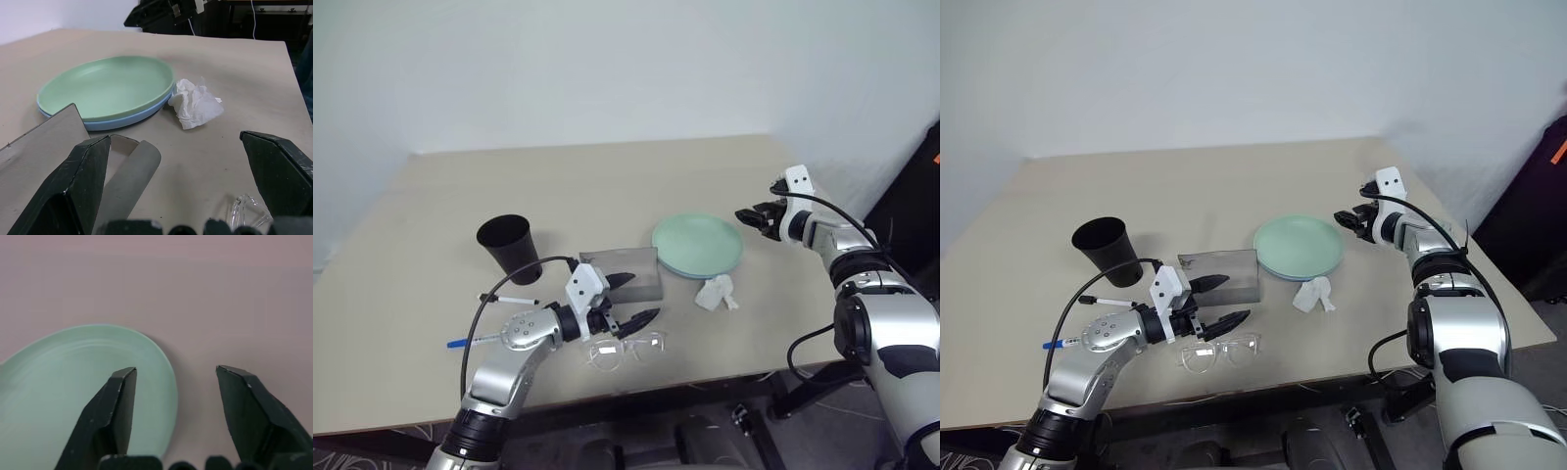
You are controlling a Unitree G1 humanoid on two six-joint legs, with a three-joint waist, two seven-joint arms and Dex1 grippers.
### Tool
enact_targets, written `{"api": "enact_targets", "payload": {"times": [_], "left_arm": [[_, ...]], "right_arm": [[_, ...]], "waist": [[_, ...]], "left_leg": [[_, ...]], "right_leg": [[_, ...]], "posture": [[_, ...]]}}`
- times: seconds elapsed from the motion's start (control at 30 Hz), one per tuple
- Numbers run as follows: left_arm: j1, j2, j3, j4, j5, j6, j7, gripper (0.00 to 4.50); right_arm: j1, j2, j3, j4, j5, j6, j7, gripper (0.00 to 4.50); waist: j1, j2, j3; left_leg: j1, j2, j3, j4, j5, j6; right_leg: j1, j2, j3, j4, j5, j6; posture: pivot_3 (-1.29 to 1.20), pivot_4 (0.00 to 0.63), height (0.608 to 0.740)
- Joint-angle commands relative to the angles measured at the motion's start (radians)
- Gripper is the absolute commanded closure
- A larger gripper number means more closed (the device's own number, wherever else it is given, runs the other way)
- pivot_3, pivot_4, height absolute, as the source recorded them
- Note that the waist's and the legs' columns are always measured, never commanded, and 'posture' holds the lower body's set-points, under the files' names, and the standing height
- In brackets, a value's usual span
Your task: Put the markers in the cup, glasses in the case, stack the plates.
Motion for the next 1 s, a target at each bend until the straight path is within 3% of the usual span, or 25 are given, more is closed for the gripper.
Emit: {"api": "enact_targets", "payload": {"times": [0.03, 0.13, 0.23, 0.33, 0.6, 1.0], "left_arm": [[-0.013, 0.008, 0.009, -0.037, 0.003, -0.013, -0.001, 0.00], [-0.021, 0.014, 0.011, -0.023, 0.005, -0.017, -0.008, 0.00], [-0.031, 0.016, 0.018, -0.010, 0.003, -0.020, -0.011, 0.00], [-0.037, 0.018, 0.022, 0.002, 0.004, -0.026, -0.015, 0.00], [-0.046, 0.016, 0.021, 0.023, 0.005, -0.040, -0.020, 0.00], [-0.040, 0.013, 0.015, 0.019, 0.011, -0.039, -0.013, 0.00]], "right_arm": [[0.021, -0.045, 0.019, -0.104, 0.003, -0.085, 0.185, 1.70], [0.080, -0.074, 0.058, -0.180, -0.003, -0.099, 0.328, 1.70], [0.151, -0.099, 0.090, -0.293, 0.022, -0.041, 0.478, 1.09], [0.233, -0.125, 0.120, -0.428, 0.035, 0.021, 0.574, 0.06], [0.398, -0.159, 0.168, -0.673, 0.033, 0.140, 0.594, 0.02], [0.398, -0.065, 0.207, -0.539, -0.006, 0.152, 0.423, 0.02]], "waist": [[0.000, 0.000, 0.000], [0.003, 0.000, 0.000], [0.005, 0.000, 0.000], [0.007, 0.001, 0.000], [0.008, 0.001, 0.000], [0.008, 0.000, 0.000]], "left_leg": [[0.000, 0.000, 0.000, 0.000, 0.000, 0.000], [0.000, 0.000, -0.002, 0.000, 0.000, 0.000], [0.000, 0.000, -0.002, 0.001, 0.000, 0.000], [0.000, 0.000, -0.002, 0.002, 0.000, 0.000], [0.002, 0.000, -0.001, 0.003, 0.000, 0.000], [0.003, 0.000, -0.001, 0.003, 0.000, 0.000]], "right_leg": [[0.000, 0.000, 0.000, 0.000, 0.000, 0.000], [0.001, 0.000, -0.002, 0.000, 0.000, 0.000], [0.001, 0.000, -0.002, 0.000, 0.000, 0.000], [0.001, 0.000, -0.002, 0.001, 0.000, 0.000], [0.003, 0.000, -0.002, 0.002, 0.000, 0.000], [0.003, 0.000, -0.002, 0.001, 0.000, 0.000]], "posture": [[0.00, 0.000, 0.740], [0.00, 0.000, 0.740], [0.00, 0.000, 0.740], [0.00, 0.000, 0.740], [0.00, 0.000, 0.740], [0.00, 0.000, 0.740]]}}
